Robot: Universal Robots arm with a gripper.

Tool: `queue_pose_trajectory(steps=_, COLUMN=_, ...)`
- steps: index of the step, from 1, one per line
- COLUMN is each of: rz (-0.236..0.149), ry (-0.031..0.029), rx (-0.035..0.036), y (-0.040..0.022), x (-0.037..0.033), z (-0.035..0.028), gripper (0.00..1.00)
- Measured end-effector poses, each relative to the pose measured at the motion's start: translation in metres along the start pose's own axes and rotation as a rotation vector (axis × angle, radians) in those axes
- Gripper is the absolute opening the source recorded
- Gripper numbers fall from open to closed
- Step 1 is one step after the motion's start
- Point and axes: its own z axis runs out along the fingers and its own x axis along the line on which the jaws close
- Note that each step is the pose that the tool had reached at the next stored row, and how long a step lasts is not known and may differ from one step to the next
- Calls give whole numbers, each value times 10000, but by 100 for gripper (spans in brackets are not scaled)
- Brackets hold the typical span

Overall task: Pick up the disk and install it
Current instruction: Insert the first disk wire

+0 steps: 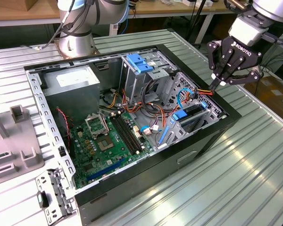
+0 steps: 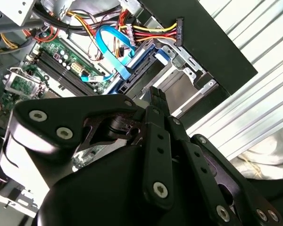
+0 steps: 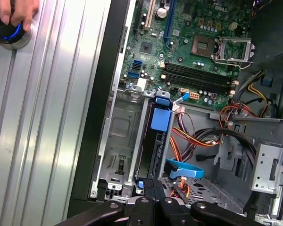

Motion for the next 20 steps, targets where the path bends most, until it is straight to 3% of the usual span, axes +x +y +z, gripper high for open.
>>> queue_pose_trajectory(steps=11, rz=-1317, ry=6, rx=-67, y=0, x=0, z=0, gripper=11)
queue_pose_trajectory(steps=20, rz=-1833, ry=8, rx=-93, y=0, x=0, z=0, gripper=11)
